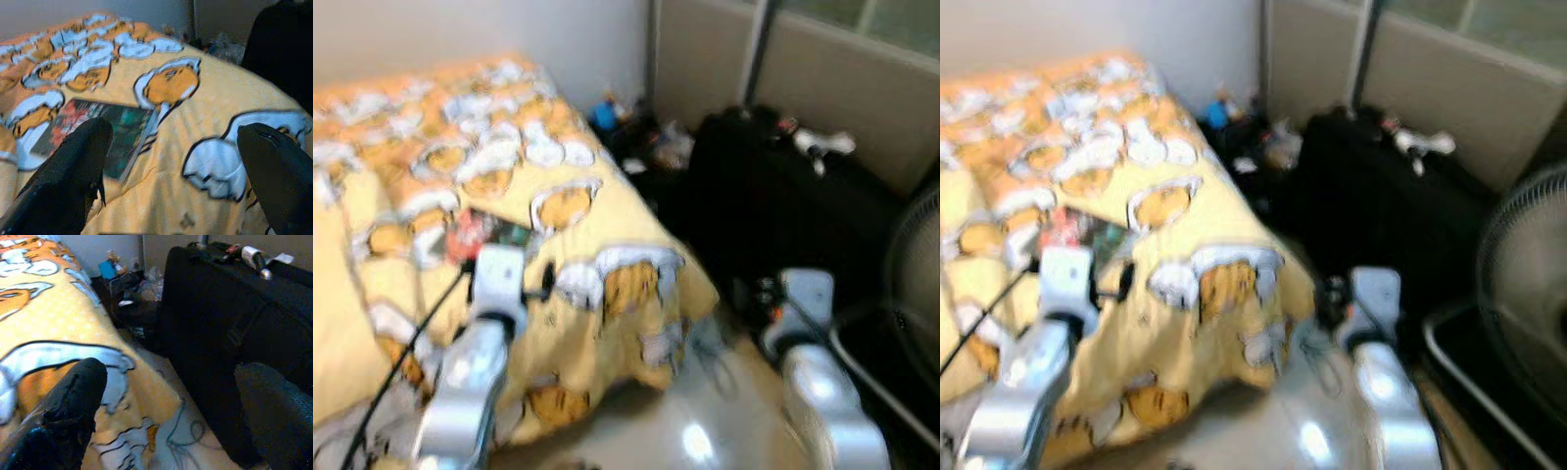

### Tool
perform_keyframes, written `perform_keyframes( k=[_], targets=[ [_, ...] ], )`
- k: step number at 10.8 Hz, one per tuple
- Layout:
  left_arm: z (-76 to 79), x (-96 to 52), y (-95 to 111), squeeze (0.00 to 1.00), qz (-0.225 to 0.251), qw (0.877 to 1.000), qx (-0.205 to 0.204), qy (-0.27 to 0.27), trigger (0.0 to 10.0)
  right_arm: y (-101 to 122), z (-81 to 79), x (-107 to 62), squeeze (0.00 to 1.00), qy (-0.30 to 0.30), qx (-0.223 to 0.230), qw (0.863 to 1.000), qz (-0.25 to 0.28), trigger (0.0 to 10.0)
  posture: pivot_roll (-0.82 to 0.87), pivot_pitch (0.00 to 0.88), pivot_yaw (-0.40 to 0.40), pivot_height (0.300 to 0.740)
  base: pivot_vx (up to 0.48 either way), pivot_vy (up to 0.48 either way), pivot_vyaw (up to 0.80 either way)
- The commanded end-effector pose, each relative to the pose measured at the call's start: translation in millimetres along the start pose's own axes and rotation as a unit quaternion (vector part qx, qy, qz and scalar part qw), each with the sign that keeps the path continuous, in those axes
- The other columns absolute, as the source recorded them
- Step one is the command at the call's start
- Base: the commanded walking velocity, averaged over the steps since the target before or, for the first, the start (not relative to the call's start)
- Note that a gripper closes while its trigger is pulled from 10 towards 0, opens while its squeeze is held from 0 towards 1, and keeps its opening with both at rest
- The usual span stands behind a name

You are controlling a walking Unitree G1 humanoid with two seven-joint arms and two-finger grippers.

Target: Clean up the room

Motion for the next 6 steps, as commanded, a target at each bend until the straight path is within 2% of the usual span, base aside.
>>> perform_keyframes(
  k=[1, 2, 3, 4, 6],
  targets=[
    [1.7, 2.6, 3, 0.00, 0.003, 1.000, -0.004, 0.001, 10.0, 14, 5.1, 3.1, 0.00, -0.005, -0.007, 1.000, 0.020, 10.0, -0.08, 0.000, 0.063, 0.740, 0.000, 0.371, 0.80],
    [1.5, 8.4, 7, 0.00, 0.012, 1.000, -0.002, 0.003, 10.0, 22, 20.1, 7.4, 0.00, -0.037, 0.004, 0.999, 0.031, 10.0, -0.08, 0.000, 0.051, 0.740, 0.000, 0.375, 0.80],
    [-2.2, 12.8, 17, 0.00, 0.024, 1.000, 0.002, 0.014, 10.0, 22, 22.4, 10.6, 0.00, -0.037, 0.014, 0.999, 0.029, 10.0, -0.05, 0.000, 0.048, 0.740, 0.000, 0.375, 0.00],
    [-2.0, 13.5, 19, 0.00, 0.027, 1.000, 0.002, 0.016, 10.0, 16, 24.6, 13.8, 0.00, -0.040, -0.006, 0.999, 0.016, 10.0, -0.05, 0.000, 0.045, 0.740, 0.000, 0.379, 0.00],
    [-4.0, 11.6, 15, 0.00, 0.025, 0.999, 0.002, 0.020, 10.0, 18, 21.5, 20.2, 0.00, -0.039, 0.009, 0.999, 0.014, 10.0, -0.06, 0.000, 0.045, 0.740, 0.000, 0.375, 0.00]
  ],
)
Point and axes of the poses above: a point about 5 cm out from each wrist's last joint towards the gripper, its own x axis pointing out of the wrist towards the gripper, its own y axis along the axis of the wrist's last joint, z = x × y, the point moved 6 cm from there along x, pointing out of the wrist towards the gripper, and after that the axes turned 13 degrees about x, right-handed, at the moved point
